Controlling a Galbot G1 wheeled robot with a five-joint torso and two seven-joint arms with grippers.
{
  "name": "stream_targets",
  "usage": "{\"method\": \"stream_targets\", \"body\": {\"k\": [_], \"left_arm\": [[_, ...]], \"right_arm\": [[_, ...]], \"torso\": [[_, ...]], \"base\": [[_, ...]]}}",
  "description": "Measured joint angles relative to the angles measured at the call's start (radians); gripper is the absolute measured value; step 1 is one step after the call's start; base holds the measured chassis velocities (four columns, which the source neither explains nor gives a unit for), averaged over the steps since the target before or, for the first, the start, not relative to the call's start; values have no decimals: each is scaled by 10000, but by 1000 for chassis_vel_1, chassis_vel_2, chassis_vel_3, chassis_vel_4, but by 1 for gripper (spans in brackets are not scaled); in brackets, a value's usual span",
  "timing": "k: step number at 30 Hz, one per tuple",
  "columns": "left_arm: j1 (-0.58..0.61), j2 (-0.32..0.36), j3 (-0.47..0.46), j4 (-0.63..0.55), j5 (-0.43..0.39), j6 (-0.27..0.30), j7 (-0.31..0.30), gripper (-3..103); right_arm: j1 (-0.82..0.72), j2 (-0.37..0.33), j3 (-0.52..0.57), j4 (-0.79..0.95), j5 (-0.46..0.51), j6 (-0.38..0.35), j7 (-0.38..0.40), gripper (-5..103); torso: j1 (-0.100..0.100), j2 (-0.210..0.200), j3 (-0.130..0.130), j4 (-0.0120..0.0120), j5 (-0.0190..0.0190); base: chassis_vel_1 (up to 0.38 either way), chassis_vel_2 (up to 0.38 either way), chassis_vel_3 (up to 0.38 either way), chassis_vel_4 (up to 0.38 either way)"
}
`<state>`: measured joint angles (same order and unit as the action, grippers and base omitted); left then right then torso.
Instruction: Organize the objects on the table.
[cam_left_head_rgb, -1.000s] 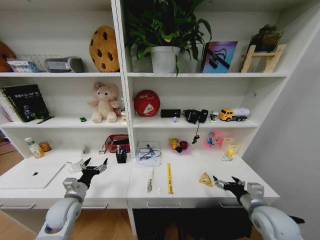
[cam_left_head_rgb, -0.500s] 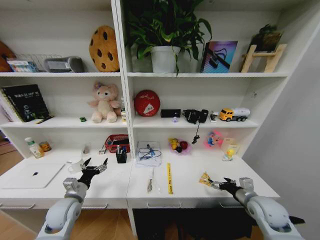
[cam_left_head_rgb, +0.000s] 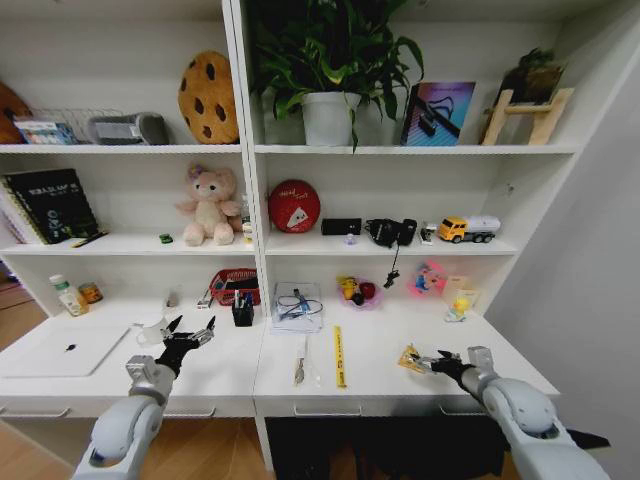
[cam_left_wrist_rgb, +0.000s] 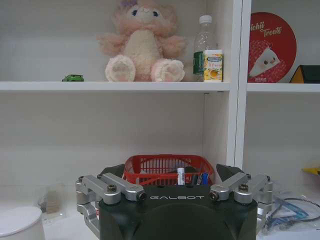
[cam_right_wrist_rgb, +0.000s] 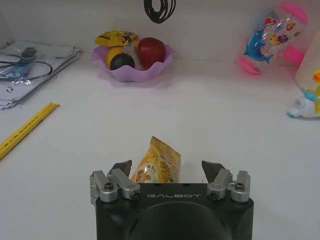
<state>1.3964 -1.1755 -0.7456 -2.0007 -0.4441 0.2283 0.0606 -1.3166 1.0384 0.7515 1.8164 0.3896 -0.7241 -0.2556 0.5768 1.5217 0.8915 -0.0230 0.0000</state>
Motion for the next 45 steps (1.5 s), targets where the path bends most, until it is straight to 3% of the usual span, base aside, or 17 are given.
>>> {"method": "stream_targets", "body": {"k": [7, 11, 13, 14, 16, 18, 20, 29, 32, 38, 45], "left_arm": [[0, 0, 0, 0, 0, 0, 0, 100], [0, 0, 0, 0, 0, 0, 0, 100], [0, 0, 0, 0, 0, 0, 1, 100], [0, 0, 0, 0, 0, 0, 1, 100], [0, 0, 0, 0, 0, 0, 0, 100], [0, 0, 0, 0, 0, 0, 0, 100], [0, 0, 0, 0, 0, 0, 1, 100], [0, 0, 0, 0, 0, 0, 0, 100], [0, 0, 0, 0, 0, 0, 0, 100], [0, 0, 0, 0, 0, 0, 1, 100], [0, 0, 0, 0, 0, 0, 0, 100]], "right_arm": [[104, -83, -13, -304, 26, 201, -182, 51], [105, -108, 5, -336, 45, 233, -236, 46], [109, -112, 17, -370, -30, 320, -412, 28], [109, -112, 17, -370, -30, 320, -412, 28], [101, -88, 21, -395, -147, 426, -536, 18], [90, -69, 23, -397, -159, 445, -576, 18], [67, -32, 31, -412, -164, 469, -646, 3], [-51, 12, 84, -218, -430, 845, -679, 0], [-250, -49, 111, 292, -1218, 1740, -723, 0], [-266, -203, -84, 766, -1878, 2954, -1139, 0], [387, -552, -400, 726, -1164, 3148, -1180, 0]], "torso": [[-1, 0, 0, 0, 0], [-1, 0, -1, 0, 0], [-1, 0, -1, 0, 0], [-1, 0, -1, 0, 0], [-1, 0, -1, -1, 0], [-1, 0, -1, 0, 1], [-1, 0, -1, 0, 0], [-1, 0, -1, 0, 1], [-1, 0, -1, -1, 1], [-1, 0, -1, 0, 0], [-1, 1, 0, 1, 2]], "base": [[0, 0, 0, 0], [0, 0, 0, 0], [0, 0, 0, 0], [0, 0, 0, 0], [0, 0, 0, 0], [0, 0, 0, 0], [0, 0, 0, 0], [0, 0, 0, 0], [0, 0, 0, 0], [0, 0, 0, 0], [0, 0, 0, 0]]}}
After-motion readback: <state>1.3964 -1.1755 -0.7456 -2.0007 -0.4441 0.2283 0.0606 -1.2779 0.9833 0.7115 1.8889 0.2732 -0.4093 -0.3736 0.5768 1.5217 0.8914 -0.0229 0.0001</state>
